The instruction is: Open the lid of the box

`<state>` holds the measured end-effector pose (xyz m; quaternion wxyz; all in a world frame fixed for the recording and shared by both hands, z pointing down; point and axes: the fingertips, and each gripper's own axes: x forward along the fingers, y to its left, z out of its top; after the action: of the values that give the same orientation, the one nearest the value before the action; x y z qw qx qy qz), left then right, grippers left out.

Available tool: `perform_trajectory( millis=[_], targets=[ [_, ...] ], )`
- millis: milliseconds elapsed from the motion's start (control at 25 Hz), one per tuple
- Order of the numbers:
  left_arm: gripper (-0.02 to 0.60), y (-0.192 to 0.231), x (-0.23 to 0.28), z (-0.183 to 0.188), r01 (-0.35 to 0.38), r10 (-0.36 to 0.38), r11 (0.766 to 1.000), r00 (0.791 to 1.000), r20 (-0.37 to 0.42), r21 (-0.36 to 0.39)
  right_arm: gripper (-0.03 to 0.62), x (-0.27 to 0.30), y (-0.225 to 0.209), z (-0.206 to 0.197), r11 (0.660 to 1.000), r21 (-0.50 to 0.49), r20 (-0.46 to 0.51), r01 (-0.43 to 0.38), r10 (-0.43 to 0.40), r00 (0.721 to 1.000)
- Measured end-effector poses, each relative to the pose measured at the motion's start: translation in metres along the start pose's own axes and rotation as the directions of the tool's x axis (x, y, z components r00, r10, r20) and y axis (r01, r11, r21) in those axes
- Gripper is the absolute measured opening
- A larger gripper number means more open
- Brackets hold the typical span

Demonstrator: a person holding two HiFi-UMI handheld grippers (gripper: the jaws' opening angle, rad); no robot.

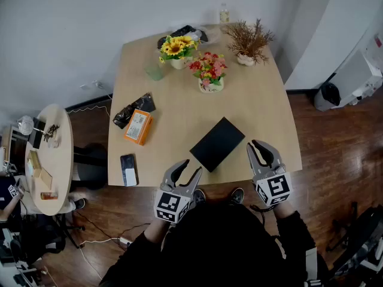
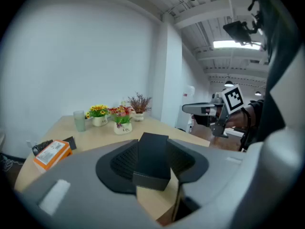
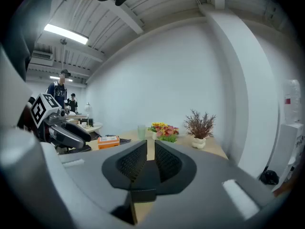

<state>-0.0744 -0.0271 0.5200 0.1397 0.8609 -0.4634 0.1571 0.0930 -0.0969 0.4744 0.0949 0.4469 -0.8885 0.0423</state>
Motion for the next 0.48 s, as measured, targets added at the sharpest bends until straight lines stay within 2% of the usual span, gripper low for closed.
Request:
perform_trajectory(
  millis=[160,320,480],
  targets=[
    [0.164,-0.006,0.017,-0.040,0.003,-0.009,0.998,0.995,-0.100,-0.056,0.082,0.027,-0.023,-0.040,0.997,0.068,-0.114,-0.041,0.049,0.992],
    [0.167,-0.013,0.032,-0.075,0.029,-0.054,0.990,0.980,-0.190,-0.136,0.112,0.057,-0.037,-0.082,0.984,0.162,-0.237,-0.069,0.107,0.966],
    [0.175,-0.016,0.047,-0.090,0.024,-0.050,0.994,0.967,-0.250,-0.107,0.157,0.083,-0.035,-0.121,0.974,0.207,-0.341,-0.088,0.156,0.927]
  ],
)
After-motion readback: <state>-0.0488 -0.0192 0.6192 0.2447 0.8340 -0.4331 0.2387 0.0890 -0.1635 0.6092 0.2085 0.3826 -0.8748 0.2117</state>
